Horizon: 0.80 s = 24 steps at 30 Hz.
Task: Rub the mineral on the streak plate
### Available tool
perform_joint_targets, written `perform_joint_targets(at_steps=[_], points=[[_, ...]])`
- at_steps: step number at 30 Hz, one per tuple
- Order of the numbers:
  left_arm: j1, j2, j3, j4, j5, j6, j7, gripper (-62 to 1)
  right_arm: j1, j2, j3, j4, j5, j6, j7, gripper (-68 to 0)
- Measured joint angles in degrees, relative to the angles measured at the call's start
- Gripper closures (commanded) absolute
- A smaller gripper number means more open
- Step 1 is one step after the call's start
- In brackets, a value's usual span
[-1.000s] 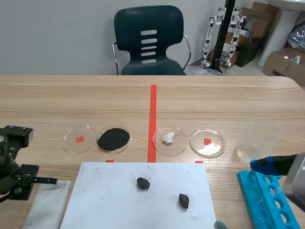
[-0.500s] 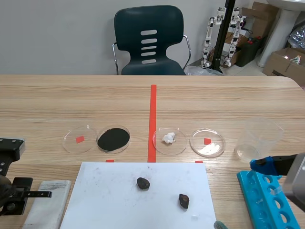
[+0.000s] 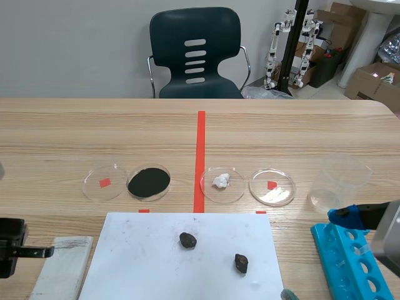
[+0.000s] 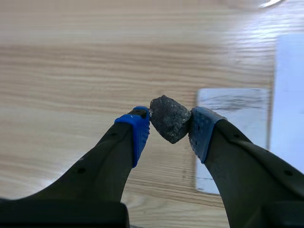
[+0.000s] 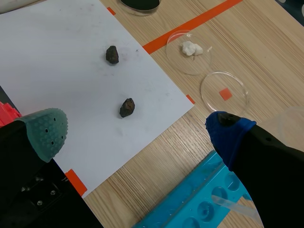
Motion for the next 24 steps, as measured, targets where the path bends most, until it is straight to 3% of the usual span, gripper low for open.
perform_joint_targets(at_steps=[8, 14, 24], points=[[10.71, 0.0, 0.0, 8.52, 0.0, -9.55, -17.29, -10.0, 0.0, 0.0, 0.0, 0.0, 0.0, 0.0, 0.0, -60.8], [17.53, -0.02, 0.0, 13.27, 0.04, -16.59, -23.8, -10.0, 0.0, 0.0, 0.0, 0.0, 0.0, 0.0, 0.0, -60.8], [23.08, -0.02, 0.0, 17.31, 0.04, -17.99, -25.49, -10.0, 0.0, 0.0, 0.0, 0.0, -0.02, 0.0, -0.02, -60.8]])
